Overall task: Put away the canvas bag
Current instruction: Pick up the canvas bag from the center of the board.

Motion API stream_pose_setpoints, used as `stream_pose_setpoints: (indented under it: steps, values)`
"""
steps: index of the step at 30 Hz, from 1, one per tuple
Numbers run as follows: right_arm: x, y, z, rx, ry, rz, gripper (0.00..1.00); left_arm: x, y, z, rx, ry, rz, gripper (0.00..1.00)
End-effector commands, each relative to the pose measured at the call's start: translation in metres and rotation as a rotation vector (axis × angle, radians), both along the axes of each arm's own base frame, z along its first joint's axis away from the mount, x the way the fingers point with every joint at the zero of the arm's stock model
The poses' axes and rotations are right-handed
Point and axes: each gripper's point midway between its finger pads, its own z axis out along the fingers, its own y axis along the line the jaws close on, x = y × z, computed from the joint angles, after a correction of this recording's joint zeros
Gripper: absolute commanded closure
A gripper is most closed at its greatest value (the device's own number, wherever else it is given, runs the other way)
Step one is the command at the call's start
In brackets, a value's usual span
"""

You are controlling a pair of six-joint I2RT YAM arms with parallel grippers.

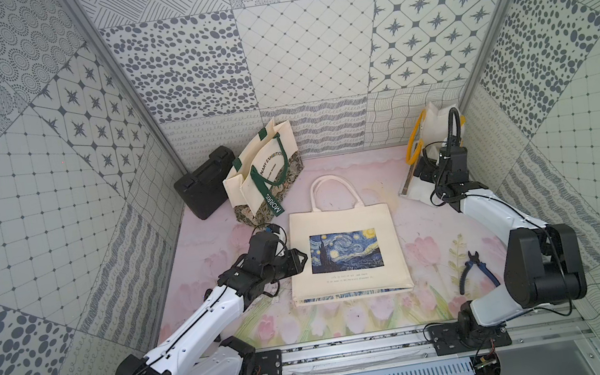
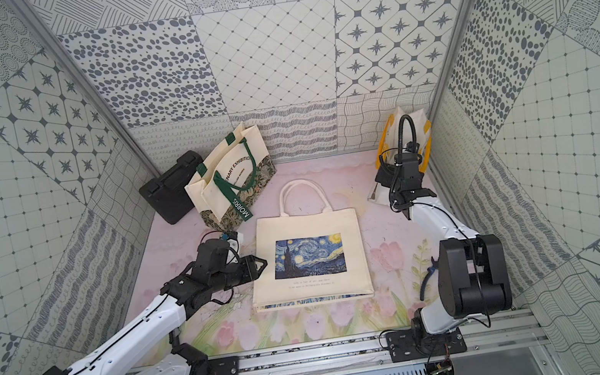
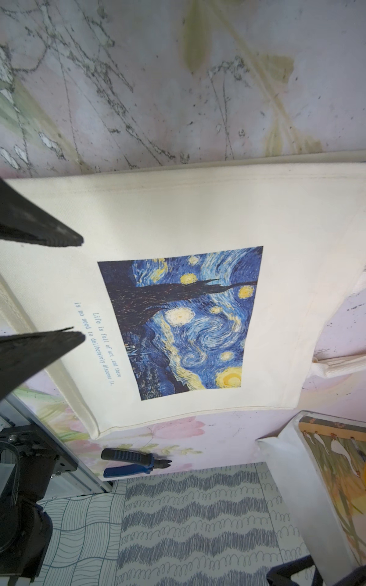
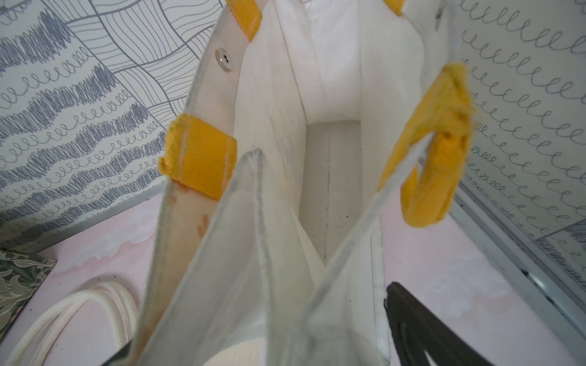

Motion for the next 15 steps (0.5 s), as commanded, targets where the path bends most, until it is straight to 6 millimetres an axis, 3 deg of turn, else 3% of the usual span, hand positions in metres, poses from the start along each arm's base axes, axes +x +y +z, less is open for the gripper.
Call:
stream_pose_setpoints:
  steps: [1,7,12,15]
  values:
    - [0.009,-0.003,0.011,-0.021,-0.035,-0.069,0.13,-0.001,0.004,-0.003,0.032,-0.002,-0.012,0.55]
    - [0.006,-0.003,0.029,-0.055,-0.092,-0.114,0.35,-0.002,0.004,-0.002,0.027,0.003,-0.008,0.55]
    - [0.003,-0.004,0.060,-0.139,-0.146,-0.111,0.64,-0.003,0.004,-0.003,0.027,0.009,-0.006,0.55]
    - [0.001,-0.005,0.069,-0.177,-0.142,-0.112,0.83,-0.003,0.004,-0.003,0.022,0.012,-0.003,0.55]
